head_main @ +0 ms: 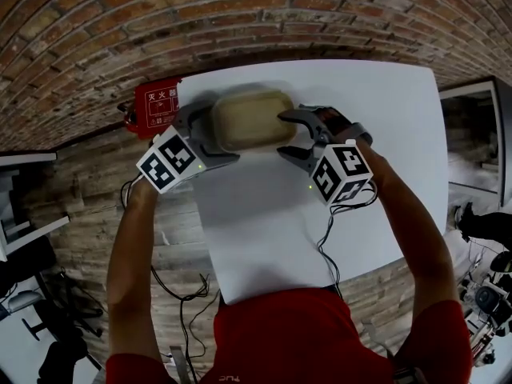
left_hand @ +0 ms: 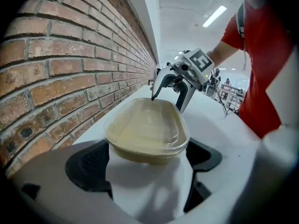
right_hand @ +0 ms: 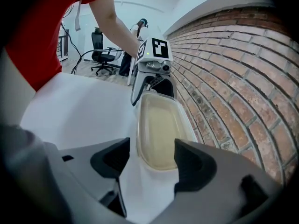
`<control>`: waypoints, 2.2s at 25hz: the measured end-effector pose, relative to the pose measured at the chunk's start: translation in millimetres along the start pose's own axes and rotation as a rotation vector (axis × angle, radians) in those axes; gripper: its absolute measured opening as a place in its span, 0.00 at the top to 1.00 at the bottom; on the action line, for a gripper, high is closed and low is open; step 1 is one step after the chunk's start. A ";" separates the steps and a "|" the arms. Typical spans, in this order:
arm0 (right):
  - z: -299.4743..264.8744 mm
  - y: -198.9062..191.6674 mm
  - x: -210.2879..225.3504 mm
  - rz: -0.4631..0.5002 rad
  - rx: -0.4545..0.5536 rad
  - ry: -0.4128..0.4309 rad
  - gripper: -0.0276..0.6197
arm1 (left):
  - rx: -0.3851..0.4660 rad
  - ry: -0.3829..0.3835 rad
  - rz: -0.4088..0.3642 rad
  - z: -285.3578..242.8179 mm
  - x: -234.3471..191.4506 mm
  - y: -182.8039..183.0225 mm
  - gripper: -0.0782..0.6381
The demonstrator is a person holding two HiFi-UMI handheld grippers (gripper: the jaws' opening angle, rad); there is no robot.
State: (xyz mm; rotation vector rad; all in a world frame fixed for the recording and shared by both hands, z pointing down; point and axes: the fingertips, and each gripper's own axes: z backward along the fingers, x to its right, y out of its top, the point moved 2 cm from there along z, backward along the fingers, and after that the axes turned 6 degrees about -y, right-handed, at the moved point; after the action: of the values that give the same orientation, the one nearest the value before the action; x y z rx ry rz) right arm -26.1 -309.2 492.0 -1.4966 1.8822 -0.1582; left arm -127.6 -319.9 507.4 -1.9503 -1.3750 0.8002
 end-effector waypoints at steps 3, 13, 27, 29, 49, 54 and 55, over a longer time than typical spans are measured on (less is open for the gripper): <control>-1.1 -0.2 0.9 0.023 -0.006 -0.020 0.53 | -0.006 0.011 -0.021 -0.7 0.3 -0.1 0.21; 9.1 5.6 7.9 -0.097 0.006 0.228 0.57 | -0.023 0.079 -0.060 -2.9 -0.5 -3.2 0.21; 25.6 17.0 28.6 -0.270 -0.061 0.445 0.57 | -0.015 0.081 -0.038 -4.4 1.0 -4.8 0.22; 25.9 16.5 23.8 -0.232 -0.079 0.397 0.57 | -0.014 0.077 -0.039 -4.0 2.2 -5.3 0.23; -11.0 54.3 0.6 0.012 -0.125 0.189 0.57 | -0.019 0.084 -0.040 -3.1 2.2 -6.4 0.24; -8.2 54.0 7.3 -0.090 -0.117 0.261 0.57 | -0.013 0.087 -0.040 -4.2 1.8 -3.2 0.25; -9.3 52.4 5.6 -0.087 -0.119 0.257 0.57 | -0.007 0.084 -0.037 -4.1 1.9 -2.3 0.25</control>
State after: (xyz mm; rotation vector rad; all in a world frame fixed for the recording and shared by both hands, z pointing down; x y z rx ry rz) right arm -74.0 -300.5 469.8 -1.7079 2.0587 -0.2962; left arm -125.2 -318.1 511.5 -1.9360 -1.3616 0.6888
